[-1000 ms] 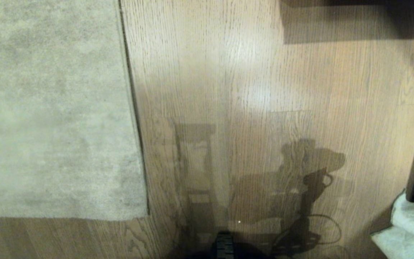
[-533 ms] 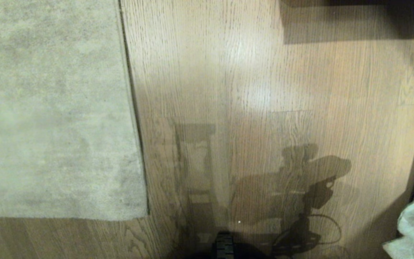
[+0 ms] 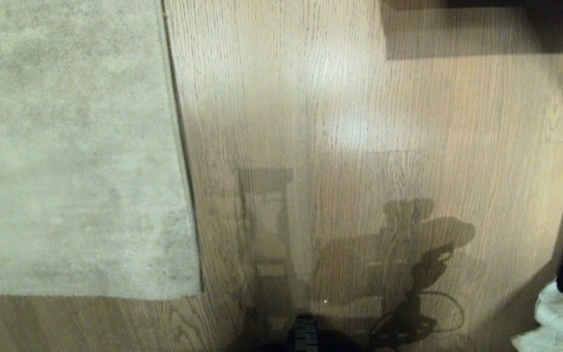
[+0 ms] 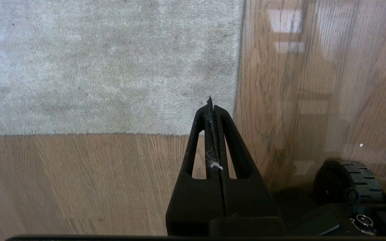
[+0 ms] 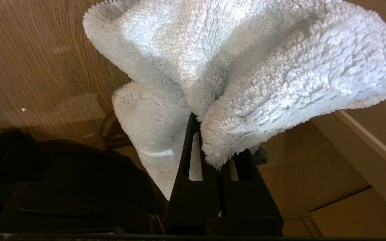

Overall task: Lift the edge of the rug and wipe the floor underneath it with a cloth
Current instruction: Pick up the rag, then lift up the carpet

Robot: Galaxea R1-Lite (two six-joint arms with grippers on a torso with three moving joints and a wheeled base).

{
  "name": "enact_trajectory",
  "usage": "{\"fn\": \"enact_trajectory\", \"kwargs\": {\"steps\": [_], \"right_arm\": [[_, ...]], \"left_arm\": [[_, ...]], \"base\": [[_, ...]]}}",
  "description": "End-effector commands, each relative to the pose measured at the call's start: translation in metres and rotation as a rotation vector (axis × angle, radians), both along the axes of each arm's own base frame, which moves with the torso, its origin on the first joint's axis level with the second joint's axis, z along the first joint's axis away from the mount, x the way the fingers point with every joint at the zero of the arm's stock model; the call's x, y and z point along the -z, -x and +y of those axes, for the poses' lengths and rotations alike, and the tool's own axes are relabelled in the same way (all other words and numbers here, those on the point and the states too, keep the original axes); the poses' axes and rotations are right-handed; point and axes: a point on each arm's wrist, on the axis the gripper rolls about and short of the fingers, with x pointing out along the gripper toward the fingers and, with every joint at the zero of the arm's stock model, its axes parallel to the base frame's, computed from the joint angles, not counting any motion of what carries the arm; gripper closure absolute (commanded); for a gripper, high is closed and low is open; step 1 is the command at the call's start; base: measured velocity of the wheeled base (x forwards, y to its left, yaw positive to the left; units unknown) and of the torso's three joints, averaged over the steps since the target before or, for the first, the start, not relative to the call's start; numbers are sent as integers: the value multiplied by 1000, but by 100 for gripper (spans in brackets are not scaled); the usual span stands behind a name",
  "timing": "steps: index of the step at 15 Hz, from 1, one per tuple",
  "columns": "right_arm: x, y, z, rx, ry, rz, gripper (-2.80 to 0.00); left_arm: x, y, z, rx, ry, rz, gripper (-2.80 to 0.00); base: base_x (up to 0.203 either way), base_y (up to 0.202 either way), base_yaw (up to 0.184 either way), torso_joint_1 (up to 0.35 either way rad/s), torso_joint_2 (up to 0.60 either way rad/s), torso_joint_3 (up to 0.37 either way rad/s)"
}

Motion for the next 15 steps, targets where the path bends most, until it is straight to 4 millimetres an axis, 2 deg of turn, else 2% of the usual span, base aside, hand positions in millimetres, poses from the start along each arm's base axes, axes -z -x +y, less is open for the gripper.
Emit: {"fn": "enact_trajectory", "kwargs": {"steps": [1, 9, 12, 15], "right_arm": [[0, 0, 0, 0, -1, 2, 0], [0, -1, 0, -9, -2, 6, 0], [0, -1, 0, -93, -1, 8, 0], [0, -1, 0, -104, -1, 5, 0]], "left_arm": [[0, 0, 0, 0, 0, 1, 0], [0, 0, 0, 1, 0, 1, 0], [0, 0, 0, -2, 0, 1, 0], [0, 0, 0, 0, 0, 1, 0]], "base": [[0, 0, 0, 0, 0, 0], [0, 0, 0, 0, 0, 0], [0, 0, 0, 0, 0, 0], [0, 0, 0, 0, 0, 0]]}}
